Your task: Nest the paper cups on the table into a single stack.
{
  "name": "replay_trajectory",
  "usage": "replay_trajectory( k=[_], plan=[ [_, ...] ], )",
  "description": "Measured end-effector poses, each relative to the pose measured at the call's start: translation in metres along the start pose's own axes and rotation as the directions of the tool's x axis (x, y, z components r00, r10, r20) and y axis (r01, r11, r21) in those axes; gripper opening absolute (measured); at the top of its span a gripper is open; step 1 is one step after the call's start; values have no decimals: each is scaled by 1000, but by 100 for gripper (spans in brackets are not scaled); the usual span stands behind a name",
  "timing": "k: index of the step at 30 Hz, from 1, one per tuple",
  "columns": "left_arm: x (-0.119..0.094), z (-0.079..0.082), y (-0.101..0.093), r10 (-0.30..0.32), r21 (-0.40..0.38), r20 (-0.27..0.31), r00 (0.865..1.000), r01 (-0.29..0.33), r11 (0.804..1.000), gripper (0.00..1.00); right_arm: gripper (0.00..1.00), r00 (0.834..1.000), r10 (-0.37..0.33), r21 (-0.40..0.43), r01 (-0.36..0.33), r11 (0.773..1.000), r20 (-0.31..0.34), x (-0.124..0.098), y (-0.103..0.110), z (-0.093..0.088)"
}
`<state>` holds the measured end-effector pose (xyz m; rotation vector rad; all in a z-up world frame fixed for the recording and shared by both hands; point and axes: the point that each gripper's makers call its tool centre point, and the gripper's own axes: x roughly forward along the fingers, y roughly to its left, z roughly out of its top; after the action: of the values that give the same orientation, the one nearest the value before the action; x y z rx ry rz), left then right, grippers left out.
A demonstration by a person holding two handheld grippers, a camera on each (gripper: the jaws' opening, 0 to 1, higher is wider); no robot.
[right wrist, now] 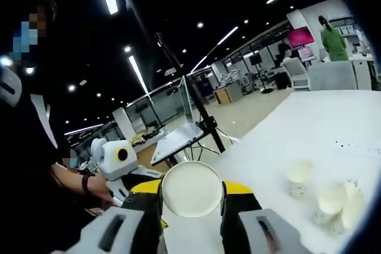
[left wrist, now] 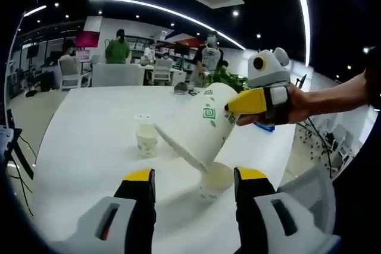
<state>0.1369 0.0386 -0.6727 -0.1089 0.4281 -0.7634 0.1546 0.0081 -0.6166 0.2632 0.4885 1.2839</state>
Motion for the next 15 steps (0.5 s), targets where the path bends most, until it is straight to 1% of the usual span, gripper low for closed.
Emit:
replay_trajectory(
  k=[3, 8, 11, 12, 15],
  plan=[
    [-2, 8, -7, -12, 8, 23, 1000, 12, 1000, 48, 37, 999, 32, 20, -32, 999, 5, 1, 6, 1],
    [-3, 15, -3, -26, 31, 51, 998, 24, 999, 42, 37, 999, 48, 42, -49, 998, 16, 1, 7, 2],
    [-6, 22, -12, -39, 46, 58, 998, 36, 998, 41, 37, 997, 66, 57, -67, 996, 29, 0, 9, 5],
    [-6, 22, -10, -44, 51, 62, 997, 41, 998, 40, 37, 997, 73, 61, -75, 995, 33, 1, 11, 6],
    [-8, 30, -17, -65, 63, 79, 995, 60, 996, 39, 37, 995, 93, 67, -95, 993, 35, 1, 14, 7]
  ],
)
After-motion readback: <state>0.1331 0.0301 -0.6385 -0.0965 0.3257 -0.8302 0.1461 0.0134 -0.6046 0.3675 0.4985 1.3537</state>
